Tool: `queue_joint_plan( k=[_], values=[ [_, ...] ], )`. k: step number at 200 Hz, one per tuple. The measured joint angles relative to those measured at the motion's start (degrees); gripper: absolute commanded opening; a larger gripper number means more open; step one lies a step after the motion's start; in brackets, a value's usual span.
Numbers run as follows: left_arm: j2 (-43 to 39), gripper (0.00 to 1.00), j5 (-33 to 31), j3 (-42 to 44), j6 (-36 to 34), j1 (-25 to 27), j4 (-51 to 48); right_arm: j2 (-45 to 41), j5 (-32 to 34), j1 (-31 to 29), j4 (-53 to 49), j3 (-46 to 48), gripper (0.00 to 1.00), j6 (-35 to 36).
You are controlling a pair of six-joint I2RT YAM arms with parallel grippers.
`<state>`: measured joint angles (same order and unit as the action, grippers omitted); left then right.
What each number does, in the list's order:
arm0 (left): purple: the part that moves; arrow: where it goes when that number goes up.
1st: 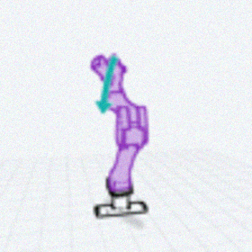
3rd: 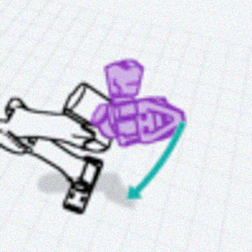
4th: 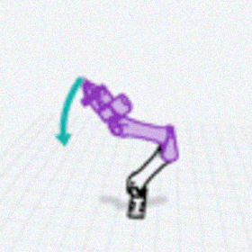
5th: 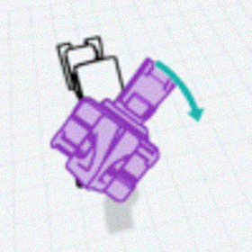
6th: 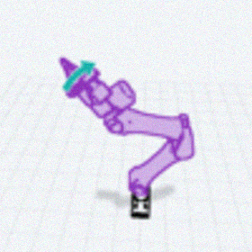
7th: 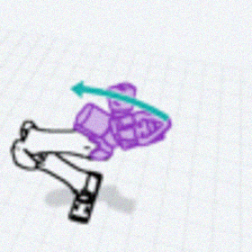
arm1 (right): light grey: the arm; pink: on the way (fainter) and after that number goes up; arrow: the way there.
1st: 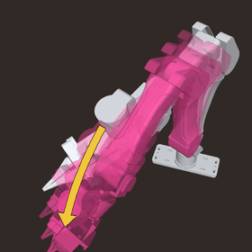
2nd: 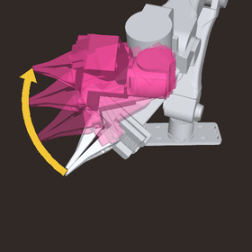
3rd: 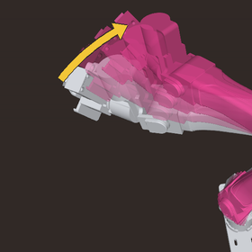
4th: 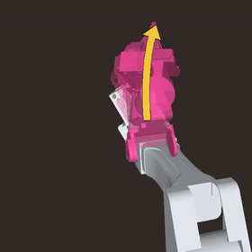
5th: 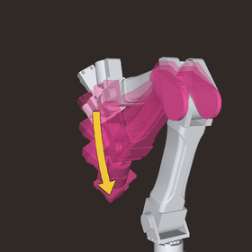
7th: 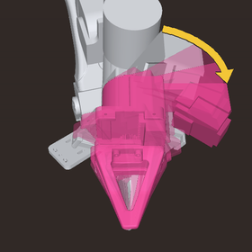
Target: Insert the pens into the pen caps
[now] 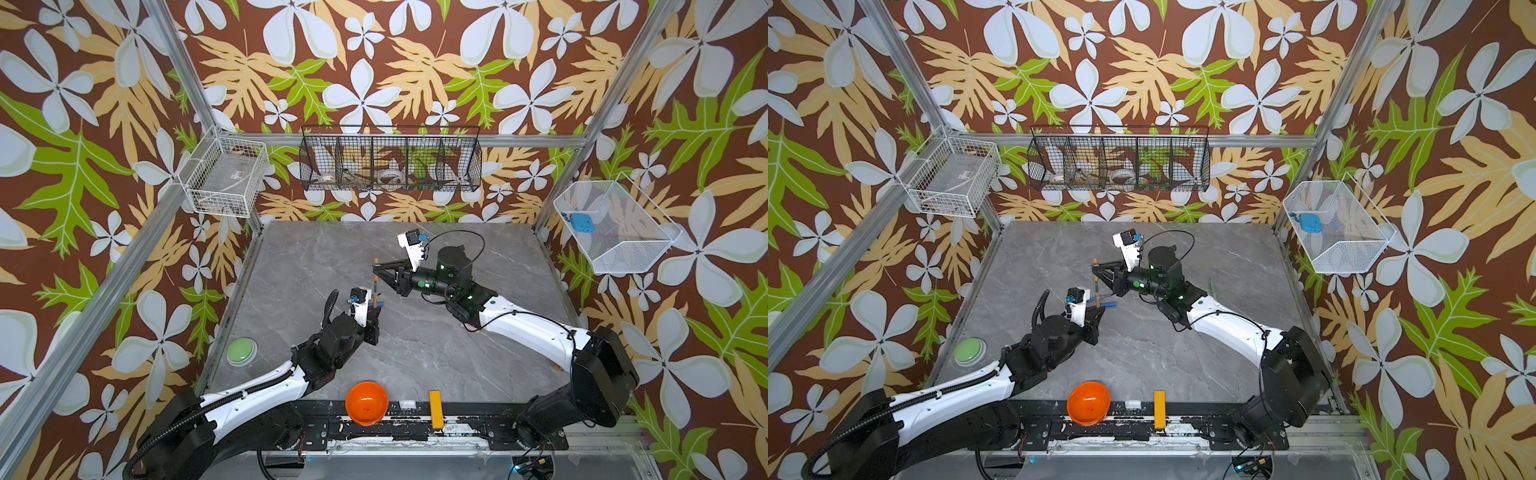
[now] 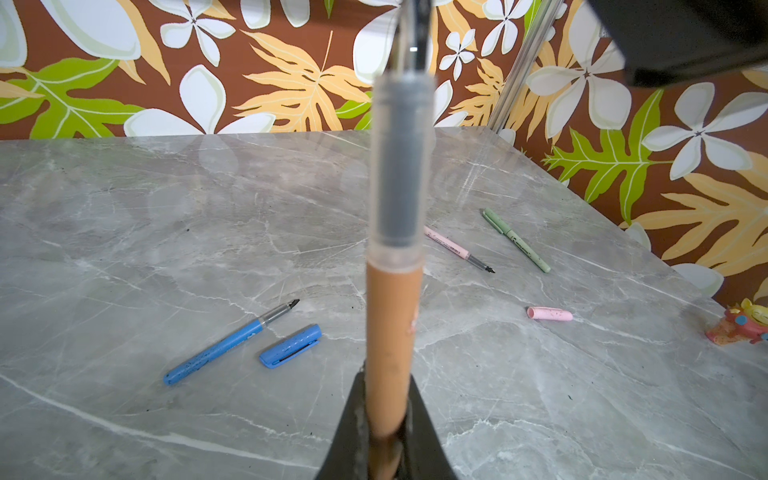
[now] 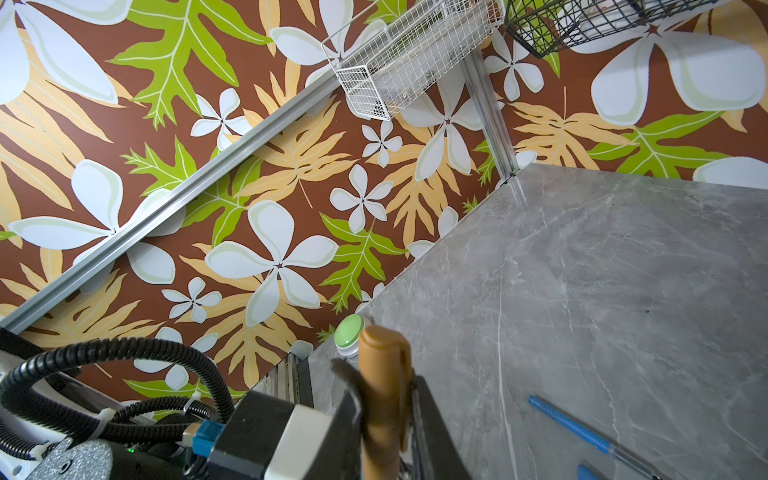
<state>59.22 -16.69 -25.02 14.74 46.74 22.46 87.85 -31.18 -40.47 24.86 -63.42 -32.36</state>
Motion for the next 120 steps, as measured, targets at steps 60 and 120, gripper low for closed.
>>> queue_joint_plan(
  k=[60,120],
  values=[
    [-0.24,0.00,0.00,0.00,0.00,0.02,0.04,-0.11,-0.33,-0.02,0.07,0.42,0.20,-0.37],
    [-1.64,0.00,0.26,0.28,-0.07,0.02,0.66,0.04,-0.26,-0.11,0.87,1.31,0.19,-0.57]
  ],
)
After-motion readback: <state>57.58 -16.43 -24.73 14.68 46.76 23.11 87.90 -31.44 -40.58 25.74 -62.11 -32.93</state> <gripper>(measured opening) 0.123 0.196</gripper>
